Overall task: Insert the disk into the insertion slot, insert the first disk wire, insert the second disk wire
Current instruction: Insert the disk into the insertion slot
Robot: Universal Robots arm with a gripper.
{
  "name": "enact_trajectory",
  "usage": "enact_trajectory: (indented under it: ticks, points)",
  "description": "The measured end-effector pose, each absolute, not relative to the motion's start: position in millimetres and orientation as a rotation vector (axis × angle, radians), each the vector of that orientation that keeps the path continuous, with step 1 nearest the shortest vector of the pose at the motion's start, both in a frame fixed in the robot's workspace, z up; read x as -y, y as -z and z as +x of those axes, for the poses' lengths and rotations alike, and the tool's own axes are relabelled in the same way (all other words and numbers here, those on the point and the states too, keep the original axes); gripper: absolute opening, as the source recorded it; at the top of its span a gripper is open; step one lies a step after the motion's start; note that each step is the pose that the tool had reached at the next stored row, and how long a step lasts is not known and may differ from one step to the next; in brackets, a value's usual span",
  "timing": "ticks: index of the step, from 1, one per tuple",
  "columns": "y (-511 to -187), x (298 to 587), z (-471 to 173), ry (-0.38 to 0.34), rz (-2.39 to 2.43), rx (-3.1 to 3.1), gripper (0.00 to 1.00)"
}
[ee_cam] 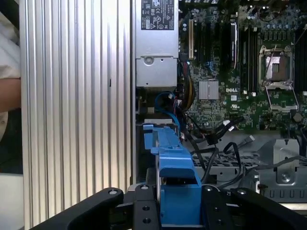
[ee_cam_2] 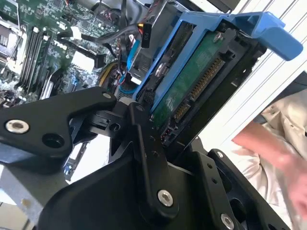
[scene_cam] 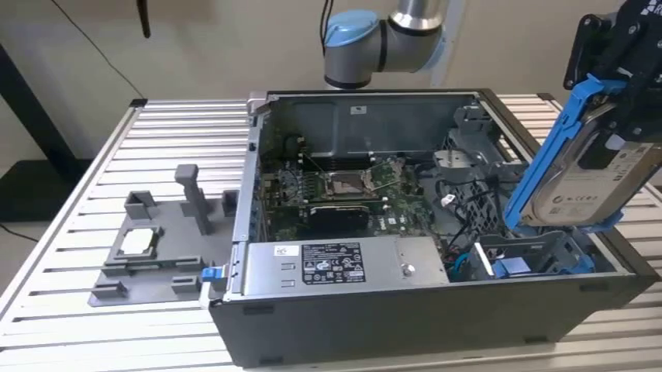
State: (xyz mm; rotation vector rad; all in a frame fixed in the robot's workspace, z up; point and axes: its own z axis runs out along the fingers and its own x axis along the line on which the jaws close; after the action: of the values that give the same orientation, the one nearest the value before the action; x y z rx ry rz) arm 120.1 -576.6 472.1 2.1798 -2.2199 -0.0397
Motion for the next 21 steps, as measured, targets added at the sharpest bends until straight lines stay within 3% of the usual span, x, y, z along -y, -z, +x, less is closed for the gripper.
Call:
enact_trajectory:
  ticks: [21]
  points:
    - [-454, 577, 120, 0.04, 2.18, 2.22, 0.32]
